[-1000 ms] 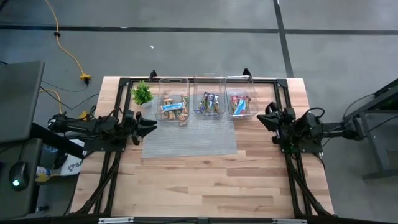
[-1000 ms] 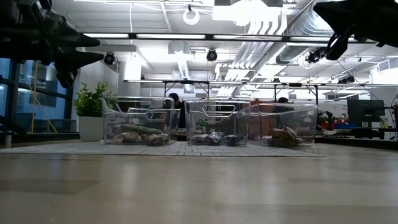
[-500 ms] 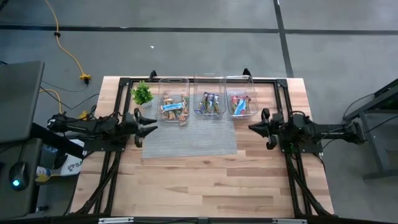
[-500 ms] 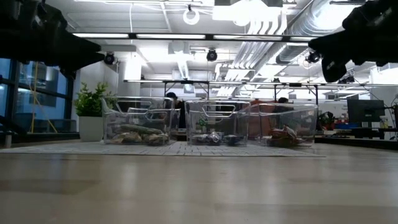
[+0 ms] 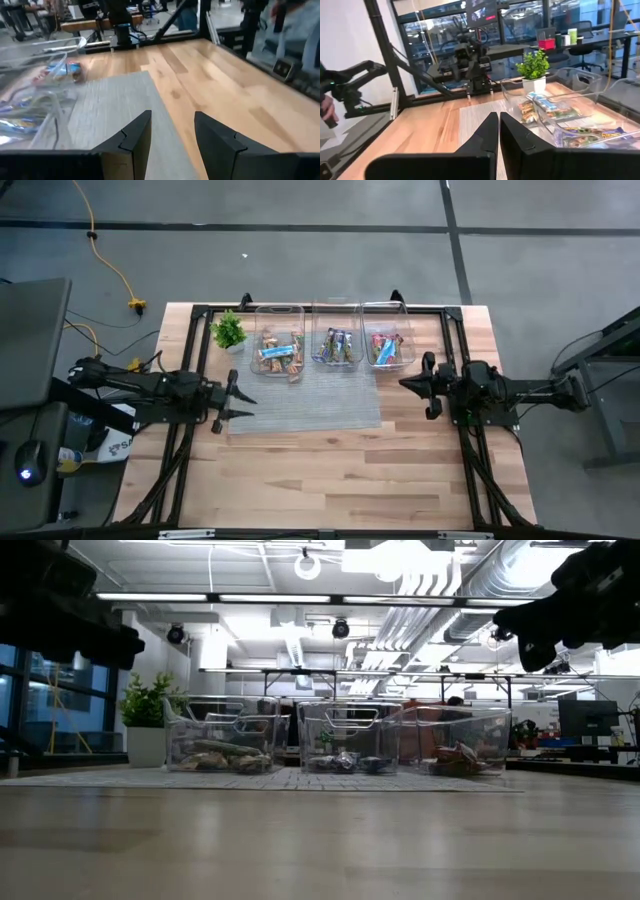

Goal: Pick and place Granola Bars by type
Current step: Return to Home Position

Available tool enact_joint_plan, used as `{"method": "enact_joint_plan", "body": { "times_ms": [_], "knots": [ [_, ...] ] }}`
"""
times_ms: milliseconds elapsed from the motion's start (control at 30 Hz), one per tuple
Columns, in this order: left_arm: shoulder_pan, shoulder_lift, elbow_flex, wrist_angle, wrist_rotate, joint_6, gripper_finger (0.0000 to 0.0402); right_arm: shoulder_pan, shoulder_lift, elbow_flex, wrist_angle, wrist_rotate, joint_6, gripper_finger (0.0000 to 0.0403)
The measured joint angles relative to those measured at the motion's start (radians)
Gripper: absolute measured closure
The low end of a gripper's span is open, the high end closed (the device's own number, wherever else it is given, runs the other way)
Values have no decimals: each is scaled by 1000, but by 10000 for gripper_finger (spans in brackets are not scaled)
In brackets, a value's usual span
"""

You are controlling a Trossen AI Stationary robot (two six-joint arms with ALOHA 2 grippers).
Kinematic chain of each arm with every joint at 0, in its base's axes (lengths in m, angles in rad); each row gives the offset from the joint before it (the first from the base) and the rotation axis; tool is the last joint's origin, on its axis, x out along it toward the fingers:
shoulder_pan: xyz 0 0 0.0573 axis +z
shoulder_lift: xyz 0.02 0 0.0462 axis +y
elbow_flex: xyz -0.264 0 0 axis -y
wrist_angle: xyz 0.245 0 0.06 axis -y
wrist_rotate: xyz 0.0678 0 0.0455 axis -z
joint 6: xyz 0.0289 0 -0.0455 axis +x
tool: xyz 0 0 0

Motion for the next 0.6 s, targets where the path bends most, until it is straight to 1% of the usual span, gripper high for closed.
{"method": "enact_joint_plan", "body": {
  "times_ms": [167, 600],
  "knots": [
    [0, 33, -1, 5, -30, 107, 259, 0, 0, 0, 0, 14, 0, 402],
    [0, 34, -1, 12, -42, 110, 259, 0, 1, 0, 0, 14, 0, 403]
  ]
}}
